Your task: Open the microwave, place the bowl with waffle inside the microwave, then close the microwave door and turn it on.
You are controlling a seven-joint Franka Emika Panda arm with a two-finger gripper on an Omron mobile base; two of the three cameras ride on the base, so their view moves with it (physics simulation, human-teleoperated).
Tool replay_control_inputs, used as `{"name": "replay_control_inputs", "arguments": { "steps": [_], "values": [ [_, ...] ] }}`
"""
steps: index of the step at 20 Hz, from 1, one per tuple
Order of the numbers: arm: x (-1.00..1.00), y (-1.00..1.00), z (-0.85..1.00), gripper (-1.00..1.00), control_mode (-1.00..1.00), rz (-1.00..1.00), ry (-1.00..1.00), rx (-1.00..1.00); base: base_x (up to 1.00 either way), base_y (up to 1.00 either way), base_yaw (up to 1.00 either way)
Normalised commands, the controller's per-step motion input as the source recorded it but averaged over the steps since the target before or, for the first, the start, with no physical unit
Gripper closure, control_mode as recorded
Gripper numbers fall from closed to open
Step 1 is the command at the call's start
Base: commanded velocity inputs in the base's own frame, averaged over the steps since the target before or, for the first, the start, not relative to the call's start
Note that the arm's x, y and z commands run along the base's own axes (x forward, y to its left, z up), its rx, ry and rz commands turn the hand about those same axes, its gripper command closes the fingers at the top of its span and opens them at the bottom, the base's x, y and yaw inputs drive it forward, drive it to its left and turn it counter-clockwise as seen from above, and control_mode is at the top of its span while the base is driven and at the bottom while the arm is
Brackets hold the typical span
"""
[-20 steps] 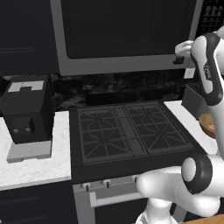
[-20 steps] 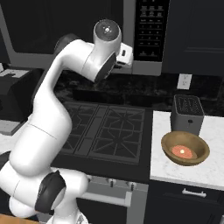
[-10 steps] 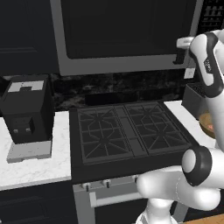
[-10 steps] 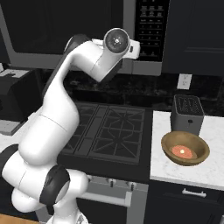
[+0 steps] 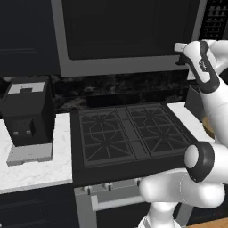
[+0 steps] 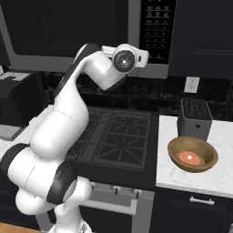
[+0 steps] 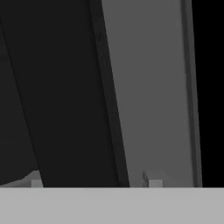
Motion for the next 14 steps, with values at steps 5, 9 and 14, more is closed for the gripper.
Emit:
{"name": "replay_control_inputs", "arguments": {
  "steps": [5, 9, 14],
  "values": [
    [0.62, -0.30, 0.00, -1.00, -1.00, 0.04, 0.00, 0.00, 0.00, 0.00, 0.00],
    [0.34, -0.01, -0.01, 1.00, -1.00, 0.01, 0.00, 0.00, 0.00, 0.00, 0.00],
    [-0.07, 0.00, 0.00, 1.00, -1.00, 0.00, 0.00, 0.00, 0.00, 0.00, 0.00]
  ]
}}
